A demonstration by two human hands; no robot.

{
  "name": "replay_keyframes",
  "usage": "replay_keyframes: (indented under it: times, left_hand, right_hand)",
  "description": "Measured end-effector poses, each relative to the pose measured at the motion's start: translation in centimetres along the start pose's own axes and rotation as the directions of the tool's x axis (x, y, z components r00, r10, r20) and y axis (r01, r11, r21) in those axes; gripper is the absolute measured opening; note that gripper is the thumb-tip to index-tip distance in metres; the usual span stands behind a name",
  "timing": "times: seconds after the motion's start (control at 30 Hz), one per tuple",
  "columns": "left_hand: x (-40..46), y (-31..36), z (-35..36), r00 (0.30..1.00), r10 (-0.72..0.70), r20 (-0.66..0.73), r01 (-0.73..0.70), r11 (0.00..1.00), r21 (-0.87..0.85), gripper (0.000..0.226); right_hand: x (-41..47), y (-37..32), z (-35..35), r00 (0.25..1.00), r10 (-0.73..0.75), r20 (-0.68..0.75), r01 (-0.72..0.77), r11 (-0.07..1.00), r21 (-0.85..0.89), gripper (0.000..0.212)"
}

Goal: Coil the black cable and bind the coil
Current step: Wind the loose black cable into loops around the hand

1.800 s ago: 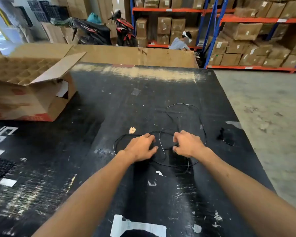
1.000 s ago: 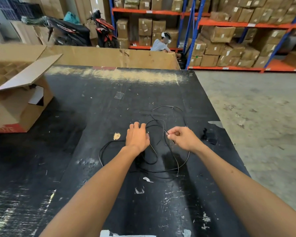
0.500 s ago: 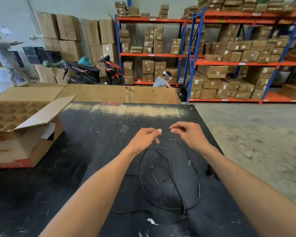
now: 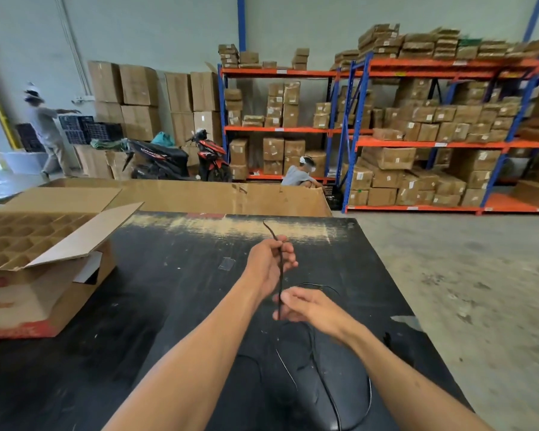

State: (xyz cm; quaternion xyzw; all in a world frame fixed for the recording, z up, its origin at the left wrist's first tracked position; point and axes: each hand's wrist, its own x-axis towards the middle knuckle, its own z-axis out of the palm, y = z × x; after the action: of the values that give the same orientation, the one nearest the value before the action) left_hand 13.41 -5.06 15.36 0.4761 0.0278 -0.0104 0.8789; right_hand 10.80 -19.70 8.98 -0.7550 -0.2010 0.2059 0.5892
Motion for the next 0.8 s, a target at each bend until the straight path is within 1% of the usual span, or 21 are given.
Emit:
replay_keyframes:
  times: [0.1,0.17,0.23,0.3,0.37,0.43,0.5,0.57,0.67,0.8]
  left_hand:
    - [-0.1,0.6,-0.2,0.999,0.028,0.022,-0.029,1.0,0.012,0.01]
    - [0.1,1.0,-0.6,0.996,0.037,0.077,-0.043,0.996,0.075,0.022]
    - [0.2,1.4,-1.0,0.987,0.008,0.159,-0.028,0.992,0.124,0.034]
    - [0.3,1.7,-1.3,0.973,-0.05,0.227,0.025,0.993,0.113,0.041]
    - [0.4,2.0,-1.5,0.956,-0.121,0.266,0.097,0.99,0.101,0.051]
    - [0.5,2.2,-1.6,0.946,-0.186,0.265,0.154,0.979,0.137,0.059]
    - [0.5,2.2,-1.7,0.952,-0.216,0.217,0.173,0.964,0.202,0.057]
    - [0.5,2.0,-1.7,0.964,-0.215,0.157,0.176,0.957,0.229,0.051]
    - [0.6,1.8,-1.6,0.968,-0.201,0.148,0.177,0.971,0.159,0.046]
    - [0.7,2.2,-1.5,0.954,-0.187,0.236,0.178,0.982,0.058,0.05]
  right_hand:
    - [-0.4,0.5,0.8,0.996,-0.083,0.03,0.08,0.993,0.083,0.03]
    - [-0.7,0.5,0.8,0.993,-0.1,0.058,0.094,0.99,0.101,0.03]
    - [-1.0,0.5,0.6,0.992,-0.105,0.076,0.102,0.994,0.042,0.03]
    - [-1.5,0.6,0.5,0.991,-0.112,0.075,0.114,0.993,-0.023,0.032]
    - [-1.9,0.8,0.4,0.991,-0.121,0.06,0.123,0.992,-0.024,0.034]
    - [-2.0,1.0,0.4,0.991,-0.127,0.042,0.128,0.992,-0.009,0.034]
    - [-2.1,1.3,0.5,0.99,-0.139,0.024,0.139,0.99,0.004,0.033]
    - [-2.1,1.5,0.8,0.989,-0.149,-0.001,0.149,0.989,-0.001,0.033]
    - [-2.3,1.8,0.8,0.992,-0.123,-0.015,0.122,0.992,-0.011,0.032]
    - [-2.9,1.8,0.5,0.997,-0.073,0.041,0.073,0.997,-0.009,0.028]
